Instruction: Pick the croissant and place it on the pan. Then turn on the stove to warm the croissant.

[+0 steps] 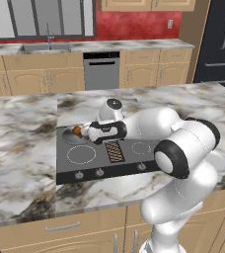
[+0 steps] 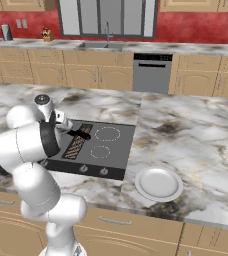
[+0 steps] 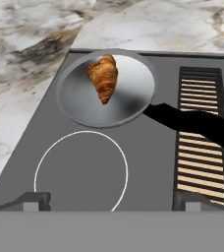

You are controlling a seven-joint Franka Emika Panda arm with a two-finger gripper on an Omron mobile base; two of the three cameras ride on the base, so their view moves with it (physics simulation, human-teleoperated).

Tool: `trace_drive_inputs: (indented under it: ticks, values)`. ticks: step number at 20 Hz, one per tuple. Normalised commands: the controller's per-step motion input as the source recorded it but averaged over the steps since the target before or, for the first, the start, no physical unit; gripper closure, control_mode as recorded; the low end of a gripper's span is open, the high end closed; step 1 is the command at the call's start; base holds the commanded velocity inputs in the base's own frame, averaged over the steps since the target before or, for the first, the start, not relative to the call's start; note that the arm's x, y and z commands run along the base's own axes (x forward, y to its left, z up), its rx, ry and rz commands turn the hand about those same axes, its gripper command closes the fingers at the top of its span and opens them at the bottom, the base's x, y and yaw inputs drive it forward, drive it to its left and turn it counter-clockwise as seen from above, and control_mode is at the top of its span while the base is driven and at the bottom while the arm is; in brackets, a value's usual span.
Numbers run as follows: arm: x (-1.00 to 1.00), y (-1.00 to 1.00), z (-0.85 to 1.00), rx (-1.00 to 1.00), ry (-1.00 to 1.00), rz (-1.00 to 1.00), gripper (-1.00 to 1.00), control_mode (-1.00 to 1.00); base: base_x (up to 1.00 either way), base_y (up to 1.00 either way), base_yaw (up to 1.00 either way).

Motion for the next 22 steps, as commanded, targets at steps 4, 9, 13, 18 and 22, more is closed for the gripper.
trace_drive_inputs:
  ticks: [4, 9, 13, 18, 22]
  values:
    - [-0.05, 0.0, 0.18, 0.0, 0.03, -0.03, -1.0, -1.0, 0.0, 0.0, 0.0]
    - [-0.12, -0.01, 0.19, 0.0, 0.13, -0.02, -1.0, -1.0, 0.0, 0.0, 0.0]
    - [-0.37, -0.04, 0.18, 0.0, 0.15, 0.0, -1.0, -1.0, 0.0, 0.0, 0.0]
    - [-0.39, -0.04, 0.03, 0.0, 0.06, 0.0, -1.0, -1.0, 0.0, 0.0, 0.0]
    - [-0.38, -0.09, -0.02, 0.0, 0.0, 0.0, -1.0, -1.0, 0.0, 0.0, 0.0]
